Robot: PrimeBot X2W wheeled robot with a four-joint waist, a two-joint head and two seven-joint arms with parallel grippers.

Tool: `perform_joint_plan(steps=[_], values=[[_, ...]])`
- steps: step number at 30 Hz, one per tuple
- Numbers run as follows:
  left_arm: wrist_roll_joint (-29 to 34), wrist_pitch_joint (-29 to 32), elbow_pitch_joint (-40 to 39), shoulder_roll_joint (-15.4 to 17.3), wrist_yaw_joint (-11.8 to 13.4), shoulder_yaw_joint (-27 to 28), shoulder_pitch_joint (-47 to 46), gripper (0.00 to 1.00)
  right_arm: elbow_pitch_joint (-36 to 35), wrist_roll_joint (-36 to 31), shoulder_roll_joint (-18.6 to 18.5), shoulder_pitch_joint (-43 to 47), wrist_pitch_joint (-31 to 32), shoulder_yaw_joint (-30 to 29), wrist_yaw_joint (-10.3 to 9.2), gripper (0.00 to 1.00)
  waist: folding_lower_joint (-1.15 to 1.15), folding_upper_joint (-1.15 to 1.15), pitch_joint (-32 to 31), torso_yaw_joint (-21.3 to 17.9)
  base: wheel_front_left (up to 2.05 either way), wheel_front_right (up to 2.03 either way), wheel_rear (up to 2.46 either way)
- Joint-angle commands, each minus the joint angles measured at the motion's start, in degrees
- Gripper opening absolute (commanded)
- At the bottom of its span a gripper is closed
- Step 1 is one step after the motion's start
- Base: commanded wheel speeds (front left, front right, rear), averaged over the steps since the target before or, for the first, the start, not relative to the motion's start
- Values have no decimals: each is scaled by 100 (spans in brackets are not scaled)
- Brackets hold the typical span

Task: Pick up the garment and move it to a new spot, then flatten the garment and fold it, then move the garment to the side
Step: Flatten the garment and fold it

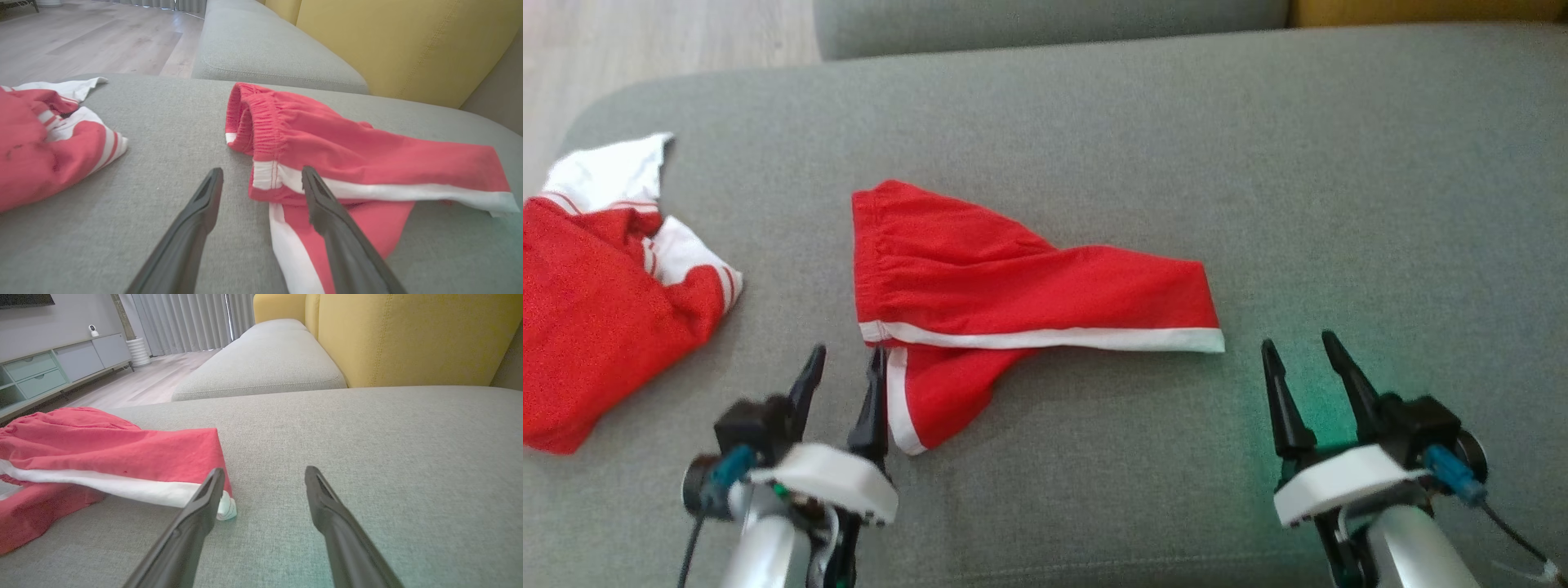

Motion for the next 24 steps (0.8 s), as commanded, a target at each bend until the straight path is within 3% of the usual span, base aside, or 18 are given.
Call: perform_joint_plan(steps=[1, 9, 24], values=[[-72, -71, -101, 61, -75, 181, -313, 100, -143, 28, -14, -270, -37, 153, 37, 100, 0, 0, 135, -44, 0, 0, 0], [-255, -71, 287, 65, -395, 319, -729, 100, -183, 17, -14, -466, -37, 170, 37, 100, 0, 0, 472, -187, 0, 0, 0], [-777, -71, 321, 375, -432, -52, -869, 100, -253, 96, -14, -587, -37, 194, 37, 100, 0, 0, 678, -271, 0, 0, 0]])
